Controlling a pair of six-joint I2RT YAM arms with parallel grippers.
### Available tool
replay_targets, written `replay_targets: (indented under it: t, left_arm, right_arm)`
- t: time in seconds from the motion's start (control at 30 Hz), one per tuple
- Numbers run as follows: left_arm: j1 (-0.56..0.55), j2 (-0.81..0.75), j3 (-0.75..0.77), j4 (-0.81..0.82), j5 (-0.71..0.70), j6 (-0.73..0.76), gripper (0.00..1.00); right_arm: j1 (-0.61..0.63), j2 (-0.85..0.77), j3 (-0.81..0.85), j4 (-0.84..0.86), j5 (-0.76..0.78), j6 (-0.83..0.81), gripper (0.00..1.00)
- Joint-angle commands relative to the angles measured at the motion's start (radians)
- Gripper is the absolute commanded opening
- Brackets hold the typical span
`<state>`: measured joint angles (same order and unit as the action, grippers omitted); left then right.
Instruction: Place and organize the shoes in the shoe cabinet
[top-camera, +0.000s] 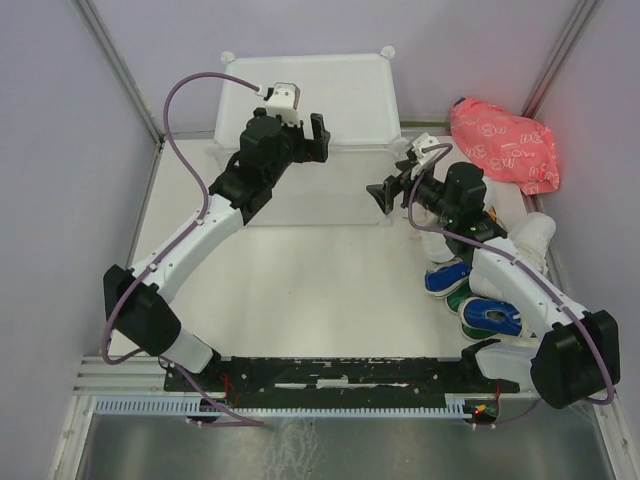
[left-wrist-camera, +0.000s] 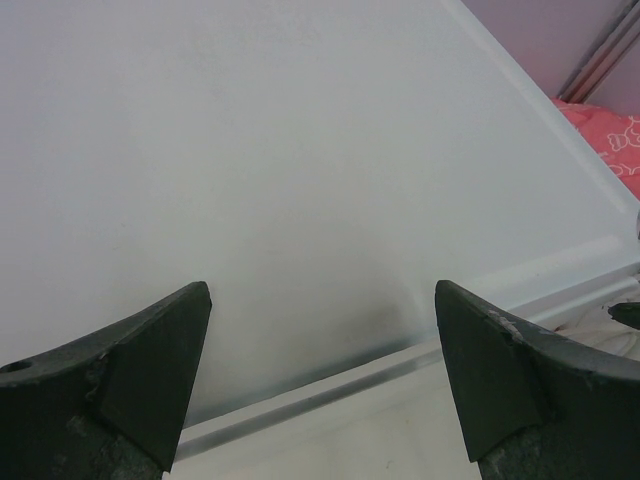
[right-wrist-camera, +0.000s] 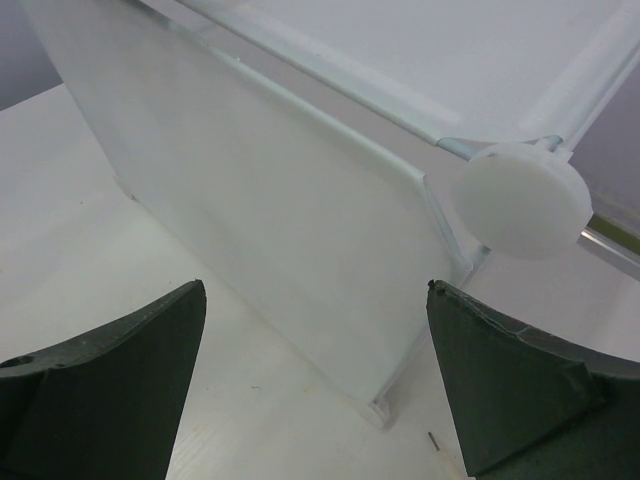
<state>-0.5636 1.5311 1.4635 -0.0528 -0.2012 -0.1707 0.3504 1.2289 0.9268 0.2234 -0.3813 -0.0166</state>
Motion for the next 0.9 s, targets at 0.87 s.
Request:
replay_targets:
  t: [0.87]
  left_arm:
    - [-0.004,-0.009,-0.019,0.018,0.011,0.002,0.99]
  right_arm:
    - [-0.003,0.016,-0.002,0.234,0.087,0.035,1.0]
